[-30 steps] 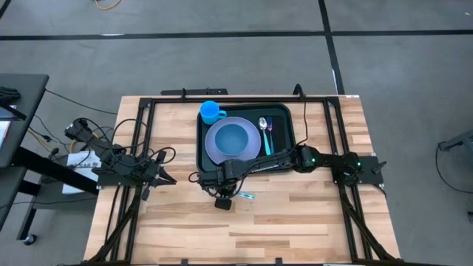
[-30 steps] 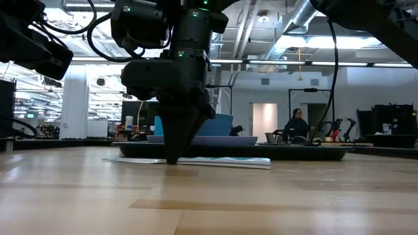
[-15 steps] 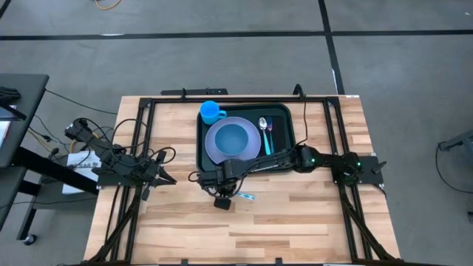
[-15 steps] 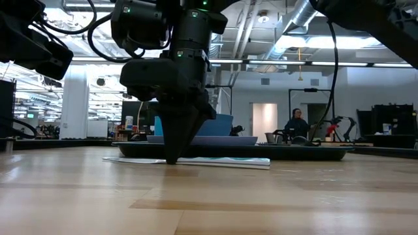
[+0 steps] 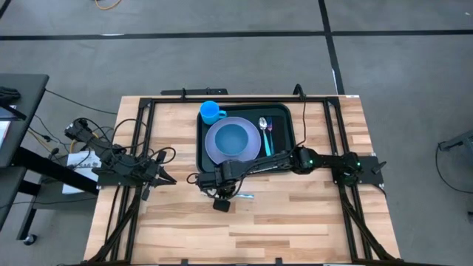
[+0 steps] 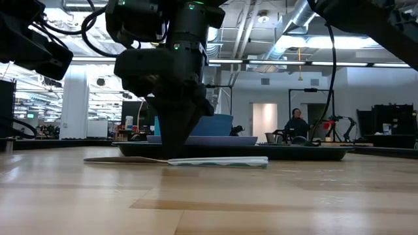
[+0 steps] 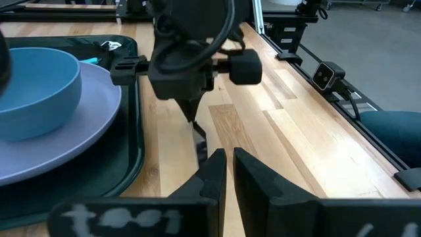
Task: Set up tray
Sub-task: Put the white/blue patterned knife on the black napkin
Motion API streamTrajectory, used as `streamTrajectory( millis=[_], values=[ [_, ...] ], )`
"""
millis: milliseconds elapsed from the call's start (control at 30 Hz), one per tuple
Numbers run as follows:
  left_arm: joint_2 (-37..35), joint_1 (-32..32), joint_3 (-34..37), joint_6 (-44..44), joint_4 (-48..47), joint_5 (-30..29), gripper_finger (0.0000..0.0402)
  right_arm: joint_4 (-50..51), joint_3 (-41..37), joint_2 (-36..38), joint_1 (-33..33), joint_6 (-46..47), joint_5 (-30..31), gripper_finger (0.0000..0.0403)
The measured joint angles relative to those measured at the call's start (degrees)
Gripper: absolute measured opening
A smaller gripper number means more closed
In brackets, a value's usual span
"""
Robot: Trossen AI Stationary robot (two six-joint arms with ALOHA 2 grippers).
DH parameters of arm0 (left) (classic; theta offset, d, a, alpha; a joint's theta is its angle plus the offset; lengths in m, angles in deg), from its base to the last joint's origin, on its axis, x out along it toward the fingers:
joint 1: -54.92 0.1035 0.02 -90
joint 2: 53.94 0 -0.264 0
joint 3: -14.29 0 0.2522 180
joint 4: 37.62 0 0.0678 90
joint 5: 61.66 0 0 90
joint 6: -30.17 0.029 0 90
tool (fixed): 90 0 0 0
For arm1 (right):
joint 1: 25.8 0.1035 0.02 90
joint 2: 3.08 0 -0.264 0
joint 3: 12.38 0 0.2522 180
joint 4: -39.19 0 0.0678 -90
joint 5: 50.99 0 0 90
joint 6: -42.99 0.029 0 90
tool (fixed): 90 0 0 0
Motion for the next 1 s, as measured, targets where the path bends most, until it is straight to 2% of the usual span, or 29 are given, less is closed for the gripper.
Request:
streamTrajectory(
  millis=[600, 733, 1000],
  values=[
    [-0.01, 0.02, 0.00, -0.07, -0.16, 0.01, 0.0015, 0.16, 0.11, 0.13, 0.28, 0.00, -0.66, 0.0007],
    [-0.01, 0.01, 0.00, -0.08, -0.16, 0.01, 0.0015, 0.89, 0.12, 0.15, 0.28, 0.01, -0.70, 0.0038],
    [-0.01, 0.01, 0.00, -0.11, -0.16, 0.00, 0.0015, 5.33, 0.13, 0.26, 0.75, 1.53, -1.07, 0.0126]
  ],
)
